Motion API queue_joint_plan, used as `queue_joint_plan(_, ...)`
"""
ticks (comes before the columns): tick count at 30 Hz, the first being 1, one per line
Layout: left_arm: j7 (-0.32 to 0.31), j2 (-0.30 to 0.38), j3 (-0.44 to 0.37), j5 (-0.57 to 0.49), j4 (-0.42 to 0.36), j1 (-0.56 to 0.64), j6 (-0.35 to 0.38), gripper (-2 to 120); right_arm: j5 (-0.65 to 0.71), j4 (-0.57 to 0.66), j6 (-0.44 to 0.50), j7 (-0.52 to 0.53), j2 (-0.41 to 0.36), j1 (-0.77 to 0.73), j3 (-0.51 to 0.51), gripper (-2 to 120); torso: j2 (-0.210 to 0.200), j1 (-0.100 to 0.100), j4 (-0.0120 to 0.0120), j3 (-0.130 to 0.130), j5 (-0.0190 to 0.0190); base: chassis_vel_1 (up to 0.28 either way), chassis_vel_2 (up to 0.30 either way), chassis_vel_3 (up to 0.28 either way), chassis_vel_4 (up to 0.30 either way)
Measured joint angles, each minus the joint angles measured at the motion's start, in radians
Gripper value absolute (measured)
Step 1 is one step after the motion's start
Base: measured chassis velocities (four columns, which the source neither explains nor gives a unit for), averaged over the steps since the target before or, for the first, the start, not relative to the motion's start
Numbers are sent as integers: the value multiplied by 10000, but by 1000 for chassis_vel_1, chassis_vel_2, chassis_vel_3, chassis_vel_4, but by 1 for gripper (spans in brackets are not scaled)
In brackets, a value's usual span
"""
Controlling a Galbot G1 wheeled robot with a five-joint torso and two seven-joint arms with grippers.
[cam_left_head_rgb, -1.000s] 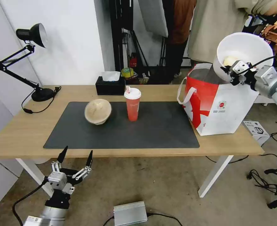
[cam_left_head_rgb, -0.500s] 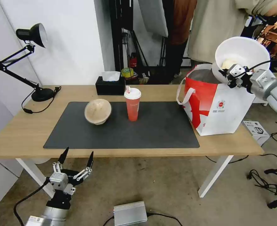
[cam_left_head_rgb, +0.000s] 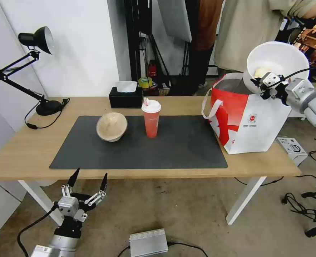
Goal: Pick up the trash from the table and place it into the takeout bag.
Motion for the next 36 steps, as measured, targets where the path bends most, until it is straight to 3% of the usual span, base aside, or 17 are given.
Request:
queue_joint_plan(10, 19, -11, -10, -5, 5, 19, -24, 100, 7, 159, -24, 89, -78, 8, -13, 30, 0, 0, 0, 0, 0, 0, 0, 0, 0)
queue_joint_plan(14, 25, -4, -23, -21, -16, 27, -33, 100, 17, 226, -41, 104, -126, -28, -11, 51, 0, -1, 0, 0, 0, 0, 0, 0, 0)
queue_joint_plan(28, 51, -9, -4, -25, -29, 38, -48, 100, 38, 268, -57, 108, -164, -68, 24, 98, 1, 0, 0, 0, -1, 0, 0, 0, 0)
queue_joint_plan(36, 58, -7, 20, -19, -17, 25, -47, 100, 52, 358, -65, 107, -183, -124, 51, 100, 0, -1, 0, 0, -1, 0, 0, 0, 0)
